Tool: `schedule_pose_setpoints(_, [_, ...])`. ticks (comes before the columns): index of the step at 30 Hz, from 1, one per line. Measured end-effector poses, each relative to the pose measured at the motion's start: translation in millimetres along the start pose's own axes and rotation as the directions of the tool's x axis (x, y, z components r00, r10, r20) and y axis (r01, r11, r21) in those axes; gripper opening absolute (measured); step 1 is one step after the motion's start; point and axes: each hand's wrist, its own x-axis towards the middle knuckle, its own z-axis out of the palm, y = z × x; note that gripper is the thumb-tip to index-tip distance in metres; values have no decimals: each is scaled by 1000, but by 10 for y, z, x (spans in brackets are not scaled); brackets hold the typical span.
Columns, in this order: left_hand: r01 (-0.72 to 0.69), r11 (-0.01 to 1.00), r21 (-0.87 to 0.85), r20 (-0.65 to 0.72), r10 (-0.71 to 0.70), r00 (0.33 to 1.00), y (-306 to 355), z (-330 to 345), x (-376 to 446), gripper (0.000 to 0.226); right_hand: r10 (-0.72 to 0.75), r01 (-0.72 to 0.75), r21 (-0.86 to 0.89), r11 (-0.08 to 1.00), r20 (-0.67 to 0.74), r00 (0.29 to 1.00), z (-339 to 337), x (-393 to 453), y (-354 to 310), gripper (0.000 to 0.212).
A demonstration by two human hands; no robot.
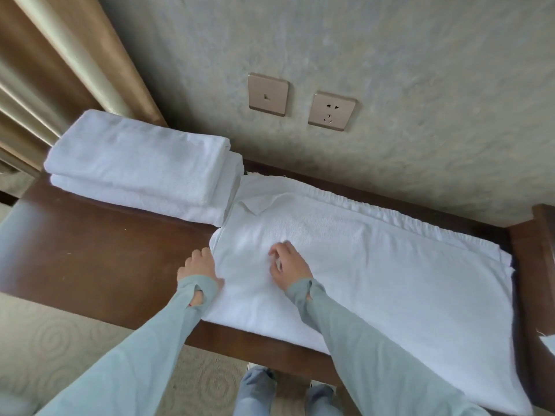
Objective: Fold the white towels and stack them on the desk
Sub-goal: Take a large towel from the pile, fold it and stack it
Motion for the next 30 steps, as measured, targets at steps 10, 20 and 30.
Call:
schedule_pose_setpoints(10, [-136,986,-99,-259,107,960,75,203,81,42,500,-497,679,540,217,839,-467,1427,-756,13])
schedule_pose_setpoints(20, [205,887,-415,69,-194,979,16,48,214,47,236,-133,521,843,-135,962,156,55,-105,35])
schedule_pose_setpoints(30, [90,965,-245,35,-84,996,486,-165,76,59,390,-361,712,602,133,911,-317,-289,172,23])
